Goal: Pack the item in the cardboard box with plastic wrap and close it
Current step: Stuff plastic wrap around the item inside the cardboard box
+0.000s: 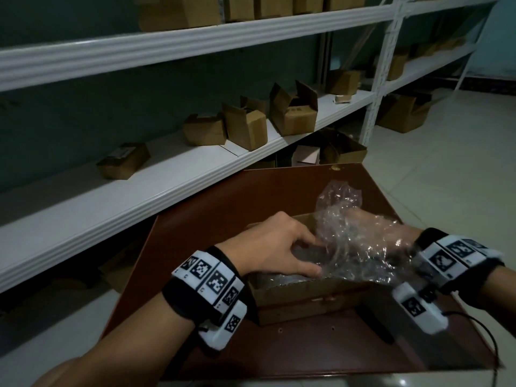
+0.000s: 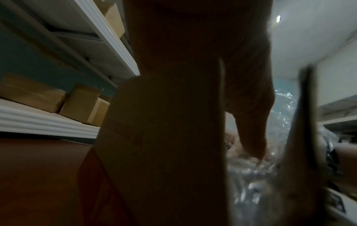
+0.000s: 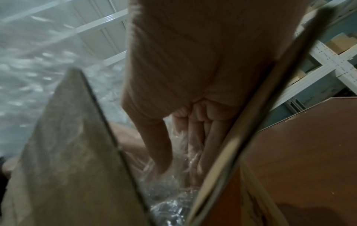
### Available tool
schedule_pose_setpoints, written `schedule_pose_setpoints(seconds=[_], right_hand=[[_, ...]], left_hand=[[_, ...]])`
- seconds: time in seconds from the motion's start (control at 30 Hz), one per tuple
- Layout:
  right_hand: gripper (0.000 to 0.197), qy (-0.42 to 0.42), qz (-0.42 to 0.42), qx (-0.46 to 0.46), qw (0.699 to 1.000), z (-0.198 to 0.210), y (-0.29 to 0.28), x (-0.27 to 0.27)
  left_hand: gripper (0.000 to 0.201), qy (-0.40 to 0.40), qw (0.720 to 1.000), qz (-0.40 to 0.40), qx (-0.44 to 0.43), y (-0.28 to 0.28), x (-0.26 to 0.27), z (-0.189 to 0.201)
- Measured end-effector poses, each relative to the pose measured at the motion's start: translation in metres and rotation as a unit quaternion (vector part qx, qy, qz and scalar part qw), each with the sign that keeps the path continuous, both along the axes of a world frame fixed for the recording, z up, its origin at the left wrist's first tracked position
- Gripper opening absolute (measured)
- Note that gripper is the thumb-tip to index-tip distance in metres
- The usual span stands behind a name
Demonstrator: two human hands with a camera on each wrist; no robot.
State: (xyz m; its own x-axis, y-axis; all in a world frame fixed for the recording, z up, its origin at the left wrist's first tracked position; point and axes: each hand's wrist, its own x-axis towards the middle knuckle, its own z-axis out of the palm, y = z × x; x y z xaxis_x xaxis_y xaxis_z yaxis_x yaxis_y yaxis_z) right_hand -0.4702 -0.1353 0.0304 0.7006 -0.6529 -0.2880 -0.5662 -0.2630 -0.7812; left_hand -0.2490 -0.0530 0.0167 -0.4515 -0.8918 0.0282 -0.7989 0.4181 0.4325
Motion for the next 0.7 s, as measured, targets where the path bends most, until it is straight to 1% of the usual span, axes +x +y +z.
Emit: schedule_pose_setpoints(seconds=[0.03, 0.07, 0.1, 0.13, 0.17, 0.2, 0.23, 0.27, 0.33, 0.4, 0.47, 0.53, 0.57, 0.6, 0.67, 0.7], right_hand=[[0.055, 0.016, 0.008, -0.028, 0.999, 0.002, 0.004, 0.001], [0.036, 0.025, 0.034, -0.038, 0.998, 0.003, 0.003, 0.0], [0.03, 0.017, 0.034, -0.06, 0.997, 0.005, 0.006, -0.001], [0.031, -0.014, 0.05, -0.05, 0.997, 0.006, 0.005, 0.001], [0.035, -0.015, 0.043, -0.053, 0.998, 0.009, 0.005, 0.002], [0.035, -0.02, 0.067, -0.064, 0.996, 0.004, -0.001, 0.0], [0.031, -0.019, 0.077, -0.086, 0.993, 0.005, -0.002, 0.0], [0.026, -0.026, 0.089, -0.086, 0.992, 0.002, -0.007, -0.002], [0.022, -0.022, 0.087, -0.086, 0.992, 0.006, -0.011, -0.008], [0.018, -0.033, 0.062, -0.085, 0.994, 0.005, -0.02, -0.017], [0.016, -0.072, 0.015, -0.117, 0.99, 0.011, -0.021, -0.023], [0.024, -0.146, -0.025, -0.161, 0.976, 0.02, -0.019, -0.023], [0.03, -0.19, -0.037, -0.168, 0.967, 0.025, -0.015, -0.021], [0.032, -0.233, -0.037, -0.179, 0.955, 0.031, -0.011, -0.018], [0.027, -0.282, -0.027, -0.23, 0.931, 0.042, -0.003, -0.011], [0.027, -0.285, -0.014, -0.259, 0.923, 0.046, 0.002, -0.007]], left_hand=[[0.057, -0.032, 0.999, 0.013, 0.0, -0.001, -0.002, 0.0], [0.057, -0.069, 0.997, 0.022, -0.001, -0.001, -0.004, 0.001], [0.053, -0.1, 0.995, 0.025, -0.005, 0.0, -0.005, 0.002], [0.049, -0.124, 0.992, 0.029, -0.004, 0.0, -0.007, 0.003], [0.045, -0.137, 0.99, 0.035, 0.002, -0.001, -0.008, 0.002], [0.04, -0.141, 0.989, 0.042, 0.017, -0.001, -0.009, 0.001], [0.034, -0.138, 0.989, 0.046, 0.034, -0.002, -0.01, -0.002], [0.029, -0.131, 0.989, 0.049, 0.046, -0.003, -0.011, -0.004], [0.024, -0.122, 0.99, 0.051, 0.056, -0.004, -0.012, -0.006], [0.021, -0.117, 0.99, 0.049, 0.054, -0.005, -0.013, -0.006], [0.019, -0.122, 0.99, 0.046, 0.049, -0.006, -0.014, -0.006], [0.018, -0.123, 0.99, 0.047, 0.043, -0.007, -0.014, -0.008], [0.018, -0.12, 0.991, 0.047, 0.042, -0.007, -0.015, -0.009], [0.019, -0.117, 0.991, 0.047, 0.041, -0.007, -0.015, -0.01], [0.02, -0.117, 0.991, 0.052, 0.047, -0.007, -0.015, -0.01], [0.02, -0.115, 0.99, 0.054, 0.054, -0.007, -0.015, -0.01]])
